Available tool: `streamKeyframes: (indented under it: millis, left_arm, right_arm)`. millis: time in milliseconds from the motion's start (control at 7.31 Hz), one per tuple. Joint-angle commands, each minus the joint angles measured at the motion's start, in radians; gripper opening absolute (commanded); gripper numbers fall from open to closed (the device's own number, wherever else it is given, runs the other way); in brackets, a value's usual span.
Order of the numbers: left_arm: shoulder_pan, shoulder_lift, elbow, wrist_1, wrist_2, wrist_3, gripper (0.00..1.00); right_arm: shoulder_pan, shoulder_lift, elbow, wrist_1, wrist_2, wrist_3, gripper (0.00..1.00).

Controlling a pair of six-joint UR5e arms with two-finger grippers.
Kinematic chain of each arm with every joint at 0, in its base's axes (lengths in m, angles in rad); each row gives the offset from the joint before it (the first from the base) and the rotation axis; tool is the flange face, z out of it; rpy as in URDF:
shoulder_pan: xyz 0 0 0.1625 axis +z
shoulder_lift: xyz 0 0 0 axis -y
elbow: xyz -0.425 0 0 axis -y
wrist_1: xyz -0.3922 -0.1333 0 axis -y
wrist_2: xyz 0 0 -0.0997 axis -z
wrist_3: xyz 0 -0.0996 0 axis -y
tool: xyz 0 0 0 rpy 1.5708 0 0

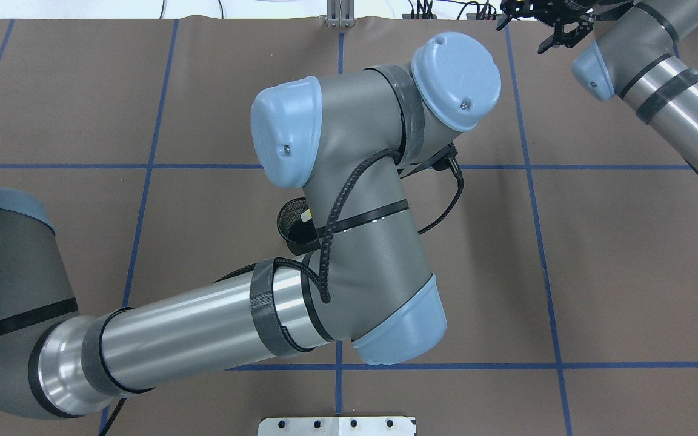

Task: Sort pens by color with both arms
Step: 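Lift the yellow highlighter out of the cup with the left gripper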

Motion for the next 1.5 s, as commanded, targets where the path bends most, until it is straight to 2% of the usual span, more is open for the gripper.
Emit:
streamKeyframes:
  millis: [0,274,410,547,684,821,957,1094,1368]
  left_arm:
    - [-0.054,0.032,-0.101,-0.029,-0.002,-0.049,0.0]
    - [-0.135,0.113,-0.106,-0.244,0.015,-0.157,0.0]
    - [-0.14,0.177,-0.106,-0.385,0.088,-0.202,0.0]
    - [-0.14,0.26,-0.104,-0.587,0.172,-0.313,0.0]
    - [-0.151,0.34,-0.097,-0.809,0.211,-0.384,0.0]
    - [-0.16,0.389,-0.091,-0.89,0.256,-0.401,0.0]
    - [-0.159,0.396,-0.072,-0.915,0.364,-0.411,0.0]
    - [-0.16,0.397,0.008,-1.031,0.426,-0.465,0.0]
    - [-0.162,0.403,0.217,-1.342,0.504,-0.641,0.0]
  right_arm:
    - [0.002,0.001,0.009,-0.001,-0.002,0.0,1.0]
    - [0.0,0.001,0.012,0.001,-0.002,0.0,1.0]
    - [0.0,0.001,0.018,0.001,-0.005,-0.007,1.0]
    - [0.0,-0.001,0.02,0.001,-0.009,-0.015,1.0]
    - [0.002,0.002,0.02,0.001,-0.011,-0.017,1.0]
    - [0.002,0.002,0.022,-0.001,-0.011,-0.017,1.0]
    - [0.003,0.007,0.022,0.001,-0.012,-0.017,1.0]
    - [0.003,0.008,0.022,-0.001,-0.011,-0.015,1.0]
    - [0.003,0.008,0.022,-0.001,-0.012,-0.017,1.0]
